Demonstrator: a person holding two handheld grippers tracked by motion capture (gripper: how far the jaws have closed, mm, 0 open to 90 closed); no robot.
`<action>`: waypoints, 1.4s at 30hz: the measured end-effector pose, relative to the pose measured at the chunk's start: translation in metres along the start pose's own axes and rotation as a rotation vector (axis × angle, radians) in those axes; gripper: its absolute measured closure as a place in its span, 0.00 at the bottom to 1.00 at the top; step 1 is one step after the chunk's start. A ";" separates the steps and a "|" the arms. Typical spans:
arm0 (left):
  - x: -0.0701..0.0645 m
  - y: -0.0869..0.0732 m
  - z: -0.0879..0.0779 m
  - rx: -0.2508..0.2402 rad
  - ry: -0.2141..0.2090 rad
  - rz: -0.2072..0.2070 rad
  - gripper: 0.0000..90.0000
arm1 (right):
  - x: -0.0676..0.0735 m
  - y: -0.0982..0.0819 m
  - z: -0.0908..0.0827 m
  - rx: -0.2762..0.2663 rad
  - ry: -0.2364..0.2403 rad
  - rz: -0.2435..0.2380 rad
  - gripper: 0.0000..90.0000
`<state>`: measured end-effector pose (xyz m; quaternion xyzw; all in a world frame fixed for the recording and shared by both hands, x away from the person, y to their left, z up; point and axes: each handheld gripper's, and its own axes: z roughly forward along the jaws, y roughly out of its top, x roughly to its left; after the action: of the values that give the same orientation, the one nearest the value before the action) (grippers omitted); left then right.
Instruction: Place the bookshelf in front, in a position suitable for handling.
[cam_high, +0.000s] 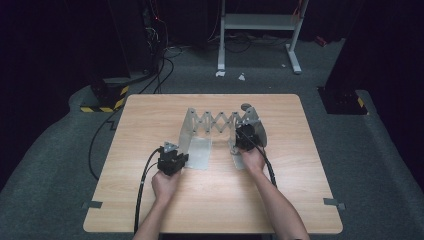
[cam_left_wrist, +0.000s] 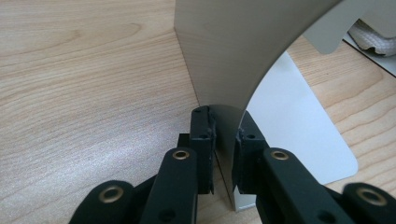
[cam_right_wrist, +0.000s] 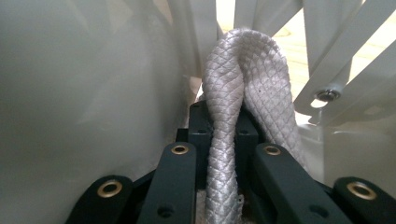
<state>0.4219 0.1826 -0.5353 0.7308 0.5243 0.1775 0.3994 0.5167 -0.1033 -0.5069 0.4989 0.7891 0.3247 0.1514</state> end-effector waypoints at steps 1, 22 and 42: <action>0.000 0.000 0.000 0.000 0.000 0.000 0.89 | 0.000 -0.001 0.000 0.000 0.001 -0.001 0.92; 0.000 0.000 0.000 0.001 0.003 0.002 0.89 | 0.006 -0.024 -0.022 0.016 0.006 -0.078 0.92; 0.000 0.000 0.000 0.001 0.002 0.002 0.89 | -0.003 -0.002 -0.002 0.012 -0.055 -0.044 0.92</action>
<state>0.4219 0.1824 -0.5352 0.7312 0.5241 0.1785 0.3985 0.5153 -0.1074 -0.5073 0.4912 0.7973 0.3025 0.1773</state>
